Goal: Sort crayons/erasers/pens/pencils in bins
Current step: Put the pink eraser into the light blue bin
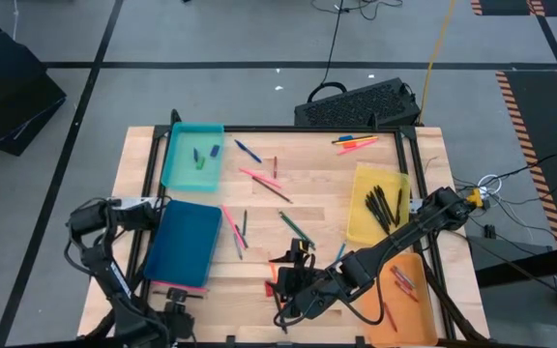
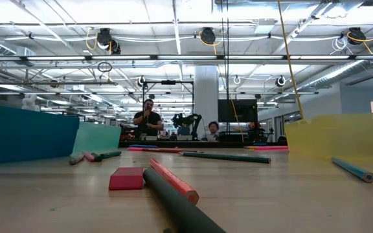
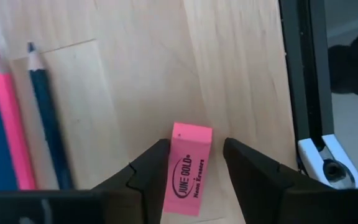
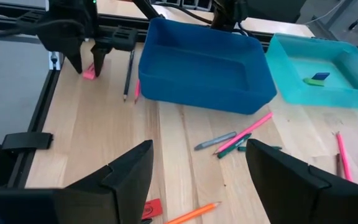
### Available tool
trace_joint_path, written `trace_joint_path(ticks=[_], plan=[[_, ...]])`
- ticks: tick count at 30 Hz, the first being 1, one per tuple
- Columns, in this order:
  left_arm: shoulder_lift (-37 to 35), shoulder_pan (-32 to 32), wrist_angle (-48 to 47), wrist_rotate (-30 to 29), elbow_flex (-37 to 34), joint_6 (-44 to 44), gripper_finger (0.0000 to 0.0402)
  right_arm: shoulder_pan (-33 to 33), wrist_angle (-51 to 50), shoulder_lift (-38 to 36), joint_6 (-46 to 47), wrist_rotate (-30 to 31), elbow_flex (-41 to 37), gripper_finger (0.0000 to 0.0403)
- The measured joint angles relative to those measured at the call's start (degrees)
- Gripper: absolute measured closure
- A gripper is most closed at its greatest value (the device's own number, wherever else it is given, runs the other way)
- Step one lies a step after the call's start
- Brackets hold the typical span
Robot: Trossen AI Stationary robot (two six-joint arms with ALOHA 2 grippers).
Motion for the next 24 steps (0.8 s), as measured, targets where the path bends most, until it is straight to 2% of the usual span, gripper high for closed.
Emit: trace_joint_path(ticks=[3, 11, 19, 24], plan=[[0.02, 1.06, 0.31, 2.42, -0.01, 1.63, 0.0258, 0.0, 0.02, 0.0, 0.28, -0.04, 0.0, 0.0154], [0.0, 2.5, 1.32, 4.95, -0.1, 5.05, 0.036, 0.77, 0.0, 0.0, 0.66, -0.11, 0.0, 0.0154], [-2.7, 2.65, 1.73, 2.93, -0.47, 4.98, 0.0359, 1.25, 0.0, 0.0, -0.34, -0.24, 0.0, 0.0154], [-11.11, 3.27, 3.77, -4.61, -0.21, 6.72, 0.0356, 1.25, 0.4, -0.02, -4.65, -0.28, 0.0, 0.0154]])
